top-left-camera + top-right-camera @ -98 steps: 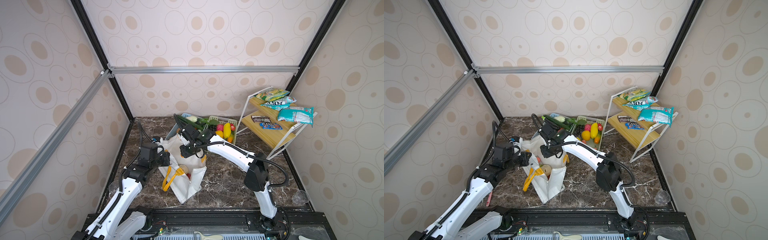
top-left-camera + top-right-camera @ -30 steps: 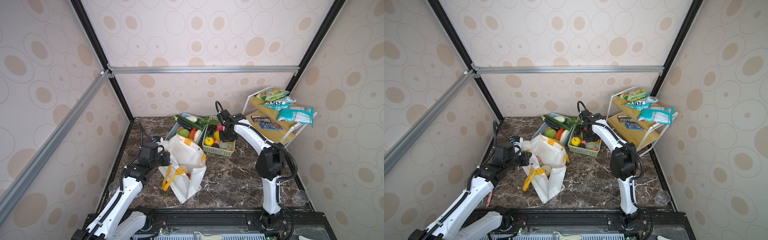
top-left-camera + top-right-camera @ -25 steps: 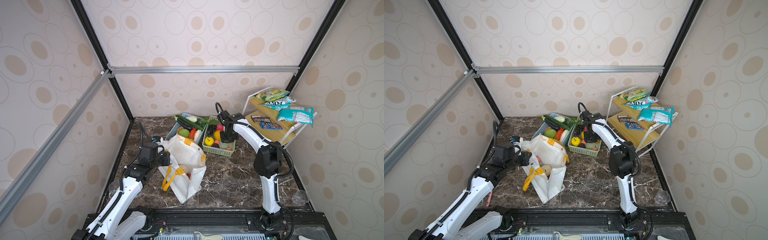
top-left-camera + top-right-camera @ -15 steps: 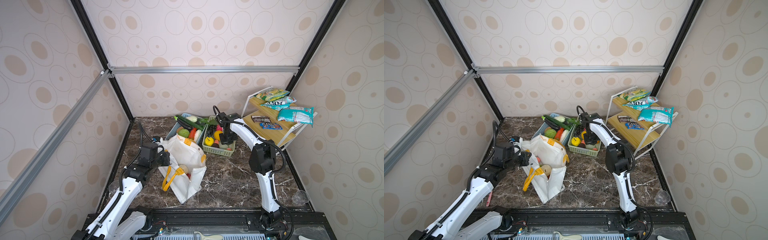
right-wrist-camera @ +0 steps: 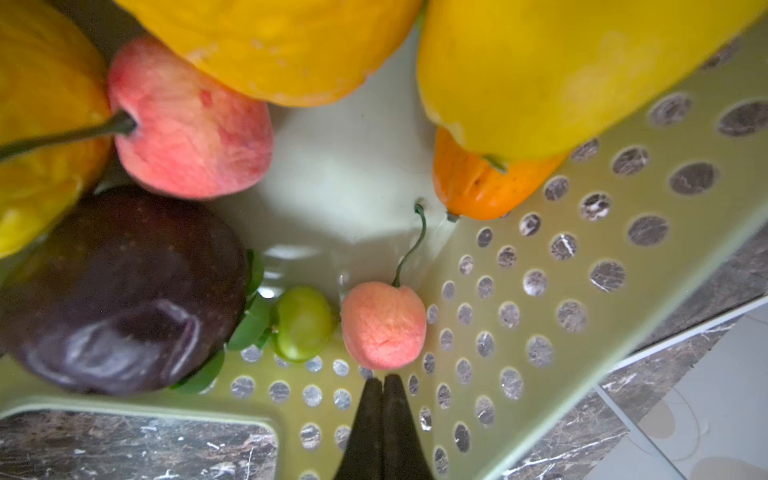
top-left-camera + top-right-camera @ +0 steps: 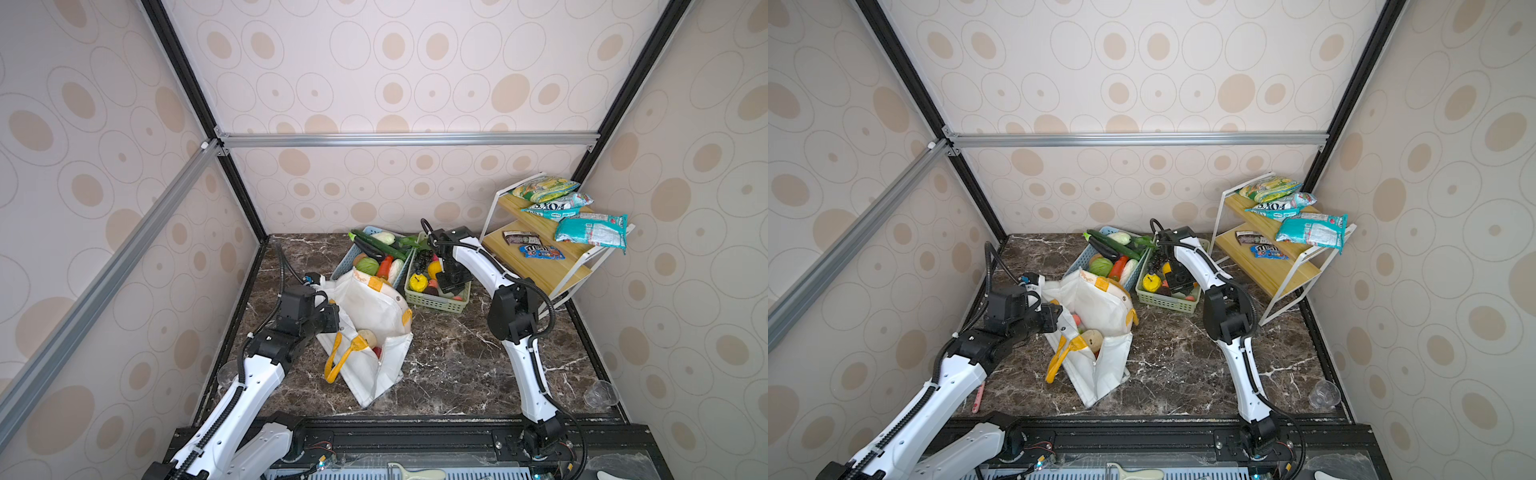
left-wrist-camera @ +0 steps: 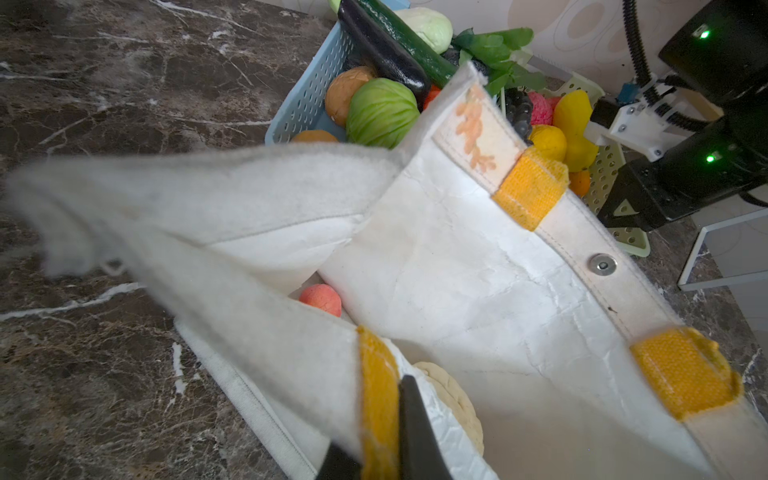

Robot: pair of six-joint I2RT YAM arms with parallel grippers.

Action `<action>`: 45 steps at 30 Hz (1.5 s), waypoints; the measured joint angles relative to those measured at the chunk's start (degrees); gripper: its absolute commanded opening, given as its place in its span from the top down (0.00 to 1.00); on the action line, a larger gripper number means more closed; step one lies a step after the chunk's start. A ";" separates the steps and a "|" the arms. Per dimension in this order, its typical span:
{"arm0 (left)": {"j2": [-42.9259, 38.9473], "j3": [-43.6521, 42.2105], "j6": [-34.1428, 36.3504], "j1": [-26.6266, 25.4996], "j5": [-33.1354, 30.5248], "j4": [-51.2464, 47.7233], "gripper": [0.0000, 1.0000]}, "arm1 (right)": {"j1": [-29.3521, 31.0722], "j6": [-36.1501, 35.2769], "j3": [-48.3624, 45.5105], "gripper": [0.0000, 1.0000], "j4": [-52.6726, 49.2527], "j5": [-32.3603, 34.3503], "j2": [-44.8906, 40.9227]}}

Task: Place the food into the grocery bag and tie it
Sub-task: 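Lower the right gripper into the basket toward the pink peach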

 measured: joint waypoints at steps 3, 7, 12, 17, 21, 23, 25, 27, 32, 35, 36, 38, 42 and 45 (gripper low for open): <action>-0.24 0.00 0.00 0.00 -0.17 -0.24 1.00 | -0.04 -1.25 0.00 1.00 -0.68 -0.35 0.17; -0.26 0.00 -0.02 0.00 -0.28 -0.31 1.00 | -0.04 -2.69 0.00 1.00 -1.16 -0.50 0.26; -0.26 0.00 0.00 0.00 -0.28 -0.28 1.00 | -0.11 -3.98 -0.68 1.00 -1.22 -0.59 0.33; -0.26 0.00 0.00 0.00 -0.28 -0.31 1.00 | -0.87 -4.31 -1.75 0.99 -0.76 -0.81 0.52; -0.26 0.00 0.00 0.02 -0.31 -0.33 1.00 | -1.99 -4.31 -1.86 0.97 0.52 -1.22 0.52; -0.26 0.00 0.00 0.02 -0.31 -0.33 1.00 | -2.29 -4.33 -2.05 0.96 1.33 -1.27 0.52; -0.26 0.00 0.00 0.02 -0.31 -0.33 1.00 | -2.54 -4.28 -2.43 0.95 2.12 -1.38 0.52; -0.26 0.00 0.00 0.02 -0.31 -0.31 1.00 | -2.62 -4.17 -2.80 0.94 3.28 -1.64 0.52; -0.22 0.00 -0.02 0.09 -0.28 -0.33 1.00 | -2.62 -3.72 -3.21 0.93 6.75 -2.62 0.48; -0.22 0.00 0.00 0.09 -0.33 -0.35 1.00 | -2.62 -3.26 -3.45 0.93 8.61 -4.24 0.48; -0.22 0.00 0.00 0.09 -0.33 -0.35 1.00 | -2.62 -3.04 -3.67 0.93 9.31 -5.11 0.48; -0.22 0.00 0.00 0.11 -0.35 -0.35 1.00 | -2.64 -2.40 -4.55 0.92 10.75 -6.54 0.46; -0.13 0.00 0.00 0.11 -0.35 -0.33 1.00 | -2.73 -0.92 -6.58 0.90 14.16 -8.94 -0.57; -0.07 0.02 0.00 0.11 -0.35 -0.33 1.00 | -2.97 -0.02 -6.91 0.88 15.74 -10.19 -2.38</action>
